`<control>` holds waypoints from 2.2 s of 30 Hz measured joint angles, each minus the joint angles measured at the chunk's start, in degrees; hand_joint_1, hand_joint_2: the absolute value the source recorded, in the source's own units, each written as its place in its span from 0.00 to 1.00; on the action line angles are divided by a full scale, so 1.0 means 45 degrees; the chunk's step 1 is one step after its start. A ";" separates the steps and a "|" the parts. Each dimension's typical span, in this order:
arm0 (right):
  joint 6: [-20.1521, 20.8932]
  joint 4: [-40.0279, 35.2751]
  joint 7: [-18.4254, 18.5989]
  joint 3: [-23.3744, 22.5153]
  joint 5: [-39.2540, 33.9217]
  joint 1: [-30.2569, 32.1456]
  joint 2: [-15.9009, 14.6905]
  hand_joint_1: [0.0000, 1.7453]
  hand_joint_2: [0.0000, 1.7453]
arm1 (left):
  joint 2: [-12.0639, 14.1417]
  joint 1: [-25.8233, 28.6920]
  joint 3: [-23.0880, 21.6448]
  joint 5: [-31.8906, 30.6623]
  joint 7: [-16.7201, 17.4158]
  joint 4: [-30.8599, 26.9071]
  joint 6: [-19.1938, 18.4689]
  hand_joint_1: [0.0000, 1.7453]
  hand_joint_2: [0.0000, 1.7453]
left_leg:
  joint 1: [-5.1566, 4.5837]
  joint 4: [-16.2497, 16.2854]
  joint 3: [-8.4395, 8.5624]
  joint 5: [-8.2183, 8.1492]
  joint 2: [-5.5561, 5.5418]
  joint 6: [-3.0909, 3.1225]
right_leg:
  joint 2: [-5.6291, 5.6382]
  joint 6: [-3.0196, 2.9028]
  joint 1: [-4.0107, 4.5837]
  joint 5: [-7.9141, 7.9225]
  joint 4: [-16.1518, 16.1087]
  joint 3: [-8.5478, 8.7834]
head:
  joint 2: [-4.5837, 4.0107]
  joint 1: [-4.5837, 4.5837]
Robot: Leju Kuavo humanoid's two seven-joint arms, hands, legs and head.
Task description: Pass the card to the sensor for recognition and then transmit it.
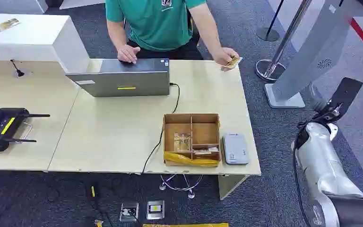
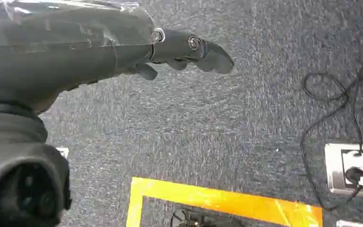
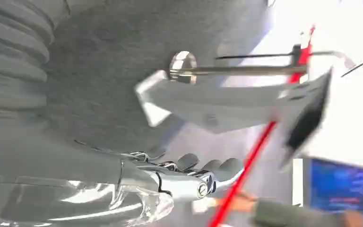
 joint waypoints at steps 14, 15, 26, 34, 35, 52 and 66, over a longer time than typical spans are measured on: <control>0.0156 -0.3960 0.0481 0.3140 1.0571 -0.1576 0.0083 0.00 1.00 | 0.0573 0.0002 -0.0845 -0.0195 -0.1122 0.0000 -0.0948 0.00 0.00 | 0.0007 -0.0003 -0.0008 0.0009 -0.0006 -0.0011 | -0.0002 -0.0001 0.0008 -0.0001 0.0014 -0.0009 | 0.0000 0.0000; 0.0101 -0.4029 0.0476 0.3391 1.1334 -0.1683 0.0092 0.00 1.00 | 0.0617 0.0001 -0.0928 -0.0190 -0.1161 0.0000 -0.1006 0.00 0.00 | 0.0008 -0.0003 -0.0009 0.0009 -0.0006 -0.0011 | -0.0001 -0.0001 0.0009 -0.0001 0.0015 -0.0006 | 0.0000 0.0000; 0.0340 -0.4218 0.0646 0.5595 1.4628 -0.2317 0.0253 0.00 1.00 | 0.1190 -0.0004 -0.1438 -0.0068 -0.1190 0.0000 -0.1059 0.00 0.00 | 0.0006 -0.0003 -0.0011 0.0009 -0.0010 -0.0011 | -0.0002 -0.0001 0.0006 -0.0001 0.0014 -0.0010 | 0.0000 0.0000; 0.0859 -0.4174 0.1020 0.6406 1.4939 -0.2433 0.0383 0.00 1.00 | 0.1447 -0.0003 -0.1671 -0.0068 -0.1195 0.0000 -0.1050 0.00 0.00 | 0.0007 -0.0003 -0.0012 0.0009 -0.0014 -0.0011 | -0.0003 -0.0001 0.0008 -0.0001 0.0014 -0.0015 | 0.0000 0.0000; 0.0932 -0.4174 0.1064 0.6454 1.4973 -0.2433 0.0389 0.00 1.00 | 0.1482 -0.0003 -0.1671 -0.0063 -0.1195 0.0000 -0.1050 0.00 0.00 | 0.0007 -0.0003 -0.0012 0.0009 -0.0013 -0.0011 | -0.0001 -0.0001 0.0008 -0.0001 0.0014 -0.0017 | 0.0000 0.0005; 0.1277 -0.3742 0.1612 0.7066 1.5265 -0.2400 0.0423 0.75 1.00 | 0.1627 0.0001 -0.1899 0.0053 -0.1195 0.0000 -0.1040 0.00 0.00 | 0.0006 -0.0002 -0.0013 0.0009 -0.0013 -0.0011 | -0.0003 -0.0002 0.0007 -0.0001 0.0014 -0.0020 | 0.0000 0.0000; 0.2093 -0.3329 0.1603 0.7314 1.5109 -0.2403 0.0461 1.00 1.00 | 0.1695 0.0001 -0.1967 0.0068 -0.1195 0.0000 -0.1020 0.00 0.00 | 0.0006 -0.0002 -0.0012 0.0009 -0.0013 -0.0011 | -0.0001 -0.0002 0.0007 -0.0001 0.0013 -0.0020 | 0.0000 0.0000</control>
